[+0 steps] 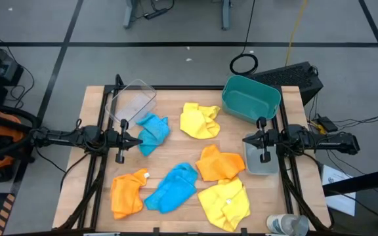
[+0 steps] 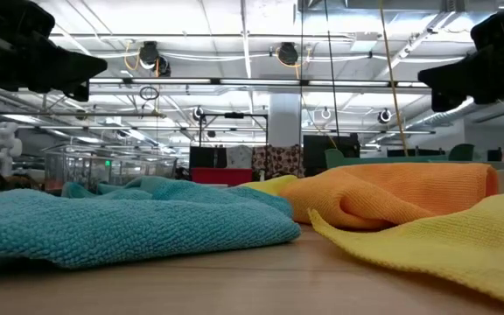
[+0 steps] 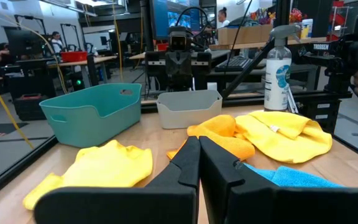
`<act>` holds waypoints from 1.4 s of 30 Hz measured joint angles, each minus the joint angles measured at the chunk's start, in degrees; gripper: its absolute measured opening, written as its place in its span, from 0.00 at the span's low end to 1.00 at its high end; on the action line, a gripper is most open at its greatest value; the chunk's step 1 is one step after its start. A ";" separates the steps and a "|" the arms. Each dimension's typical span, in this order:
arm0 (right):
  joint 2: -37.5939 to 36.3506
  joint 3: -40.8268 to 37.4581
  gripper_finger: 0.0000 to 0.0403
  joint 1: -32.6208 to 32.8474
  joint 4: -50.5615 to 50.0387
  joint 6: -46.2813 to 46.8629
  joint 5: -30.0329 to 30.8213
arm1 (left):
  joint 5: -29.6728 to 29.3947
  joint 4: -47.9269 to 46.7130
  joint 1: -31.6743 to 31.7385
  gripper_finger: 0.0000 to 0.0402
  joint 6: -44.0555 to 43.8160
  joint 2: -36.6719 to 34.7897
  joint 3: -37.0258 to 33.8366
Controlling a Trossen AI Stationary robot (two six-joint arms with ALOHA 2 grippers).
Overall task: Sort microfiber towel by color & place in baskets
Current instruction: Put the top yellow towel into the green bin
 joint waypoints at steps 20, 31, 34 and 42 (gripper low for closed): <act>1.66 6.14 0.00 0.01 4.92 4.24 6.98 | -0.42 -0.26 -0.01 0.02 0.01 0.01 -0.01; 16.02 23.23 0.00 0.00 2.80 4.89 11.95 | -0.42 -0.26 0.00 0.02 0.00 0.00 -0.01; 21.47 29.72 0.00 0.00 0.38 4.92 12.01 | -0.42 -0.19 0.00 0.02 0.00 0.00 0.00; 32.80 41.81 0.00 0.00 -8.09 2.48 11.71 | -0.51 -0.17 0.00 0.02 0.02 0.02 0.00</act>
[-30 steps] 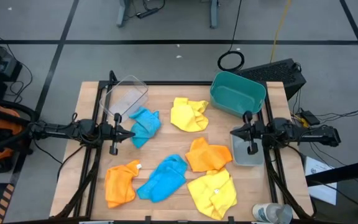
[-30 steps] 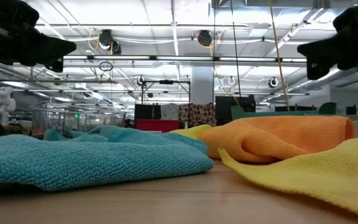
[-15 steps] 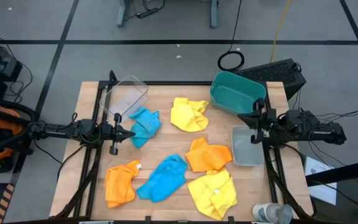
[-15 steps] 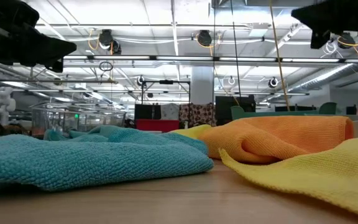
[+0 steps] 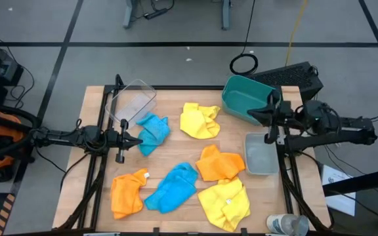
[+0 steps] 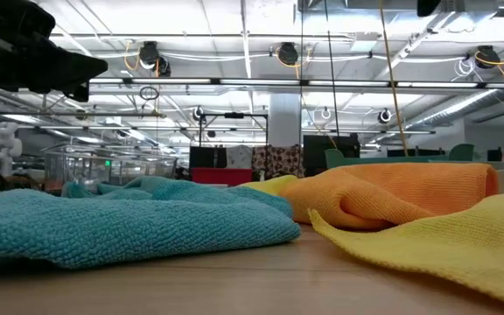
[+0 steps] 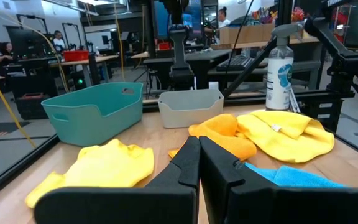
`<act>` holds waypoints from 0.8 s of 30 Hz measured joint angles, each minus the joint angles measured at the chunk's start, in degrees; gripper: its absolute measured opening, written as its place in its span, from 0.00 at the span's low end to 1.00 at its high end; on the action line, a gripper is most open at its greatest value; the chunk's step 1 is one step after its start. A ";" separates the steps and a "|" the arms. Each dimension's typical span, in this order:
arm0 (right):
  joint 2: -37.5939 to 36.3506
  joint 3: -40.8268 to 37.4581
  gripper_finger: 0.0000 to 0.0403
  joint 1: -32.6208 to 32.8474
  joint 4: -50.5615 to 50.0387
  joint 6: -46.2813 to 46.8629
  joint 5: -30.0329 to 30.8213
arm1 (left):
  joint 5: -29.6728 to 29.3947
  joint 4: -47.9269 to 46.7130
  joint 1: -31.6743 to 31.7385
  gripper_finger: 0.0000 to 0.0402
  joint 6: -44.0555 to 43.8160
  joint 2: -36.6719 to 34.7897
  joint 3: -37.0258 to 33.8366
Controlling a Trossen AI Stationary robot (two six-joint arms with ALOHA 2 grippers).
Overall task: Sort microfiber towel by color & place in baskets
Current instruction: Put the top yellow towel into the green bin
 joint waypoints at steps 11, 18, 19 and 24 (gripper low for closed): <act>8.60 0.02 0.00 0.02 -3.67 -1.01 -0.13 | -7.40 0.46 0.00 0.02 0.00 -0.01 -0.01; 14.24 0.02 0.00 0.02 -9.06 0.13 -0.21 | -7.47 0.39 0.00 0.02 0.00 -0.02 0.00; 14.94 -0.12 0.00 0.05 -9.47 0.68 -0.20 | -7.49 0.37 0.00 0.02 0.02 0.00 -0.01; 17.54 -4.56 0.00 1.06 -5.72 0.60 -0.18 | -7.60 0.31 0.00 0.02 0.44 0.00 0.01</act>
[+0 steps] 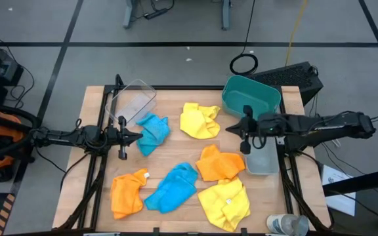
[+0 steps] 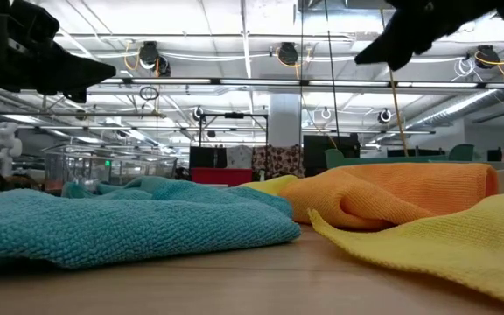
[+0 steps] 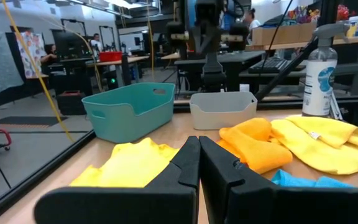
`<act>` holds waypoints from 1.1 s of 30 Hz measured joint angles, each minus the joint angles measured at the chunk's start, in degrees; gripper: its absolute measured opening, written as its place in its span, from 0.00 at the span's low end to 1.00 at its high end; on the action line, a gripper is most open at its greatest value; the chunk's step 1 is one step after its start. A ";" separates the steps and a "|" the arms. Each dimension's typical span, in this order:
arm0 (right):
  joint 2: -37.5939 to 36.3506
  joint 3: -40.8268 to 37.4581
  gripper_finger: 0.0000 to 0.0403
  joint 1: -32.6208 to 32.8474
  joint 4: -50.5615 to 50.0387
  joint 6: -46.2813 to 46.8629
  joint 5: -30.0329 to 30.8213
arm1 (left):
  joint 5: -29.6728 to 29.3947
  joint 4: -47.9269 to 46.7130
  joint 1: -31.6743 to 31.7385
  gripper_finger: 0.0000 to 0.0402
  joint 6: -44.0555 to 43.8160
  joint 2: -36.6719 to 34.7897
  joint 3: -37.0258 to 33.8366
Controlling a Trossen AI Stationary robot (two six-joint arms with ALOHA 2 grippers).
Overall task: Sort microfiber towel by color & place in baskets
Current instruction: Put the top yellow towel into the green bin
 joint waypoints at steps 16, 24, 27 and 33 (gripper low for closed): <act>4.67 -10.48 0.00 0.04 19.07 1.80 0.05 | -0.26 -0.07 0.00 0.02 -0.39 0.20 -0.01; 7.71 -10.48 0.00 0.04 19.09 4.32 0.05 | -0.26 0.17 0.00 0.02 -0.46 0.46 -0.02; 8.87 -10.48 0.00 0.19 19.24 4.77 0.05 | -0.03 4.20 0.00 0.02 1.65 0.48 -0.01; 10.76 -10.48 0.00 1.16 22.10 5.53 0.07 | 0.76 12.76 0.00 0.02 9.97 0.60 3.91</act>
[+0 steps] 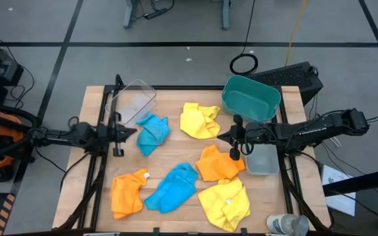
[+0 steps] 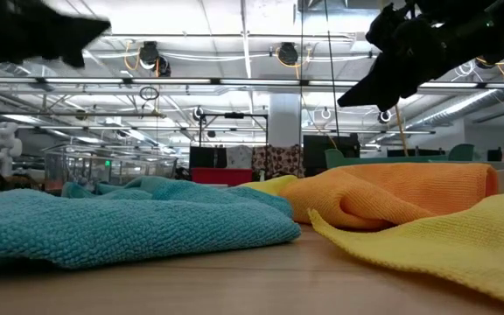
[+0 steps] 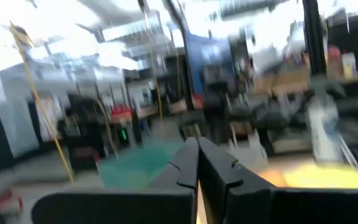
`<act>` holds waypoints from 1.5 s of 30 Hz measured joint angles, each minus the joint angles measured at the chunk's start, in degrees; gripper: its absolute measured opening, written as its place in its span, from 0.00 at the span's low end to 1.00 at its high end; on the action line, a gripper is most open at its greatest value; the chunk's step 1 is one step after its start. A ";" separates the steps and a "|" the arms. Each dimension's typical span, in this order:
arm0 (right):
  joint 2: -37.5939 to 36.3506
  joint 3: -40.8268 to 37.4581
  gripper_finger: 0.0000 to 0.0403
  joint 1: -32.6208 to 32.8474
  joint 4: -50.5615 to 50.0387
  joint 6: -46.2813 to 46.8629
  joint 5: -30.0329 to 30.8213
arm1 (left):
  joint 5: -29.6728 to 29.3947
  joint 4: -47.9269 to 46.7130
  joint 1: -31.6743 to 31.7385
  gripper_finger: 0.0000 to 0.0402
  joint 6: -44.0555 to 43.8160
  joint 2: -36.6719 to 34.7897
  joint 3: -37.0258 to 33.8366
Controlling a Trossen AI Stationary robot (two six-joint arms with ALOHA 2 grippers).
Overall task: Sort microfiber towel by color & place in baskets
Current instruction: Put the top yellow towel into the green bin
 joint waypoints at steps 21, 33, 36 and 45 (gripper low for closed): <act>7.21 -0.02 0.00 0.34 8.11 6.50 0.58 | -2.15 -0.11 -0.10 0.07 -2.35 35.18 21.01; 14.90 8.11 0.00 -1.84 3.37 7.07 4.54 | -0.98 0.84 0.11 0.08 -2.50 49.75 21.40; 17.34 14.97 0.00 -2.93 -5.27 4.21 4.64 | -0.76 0.71 0.15 0.08 -2.13 50.54 21.44; 28.63 32.49 0.14 -7.84 -22.61 -7.27 4.57 | 0.85 6.93 0.15 0.08 -1.43 50.69 21.53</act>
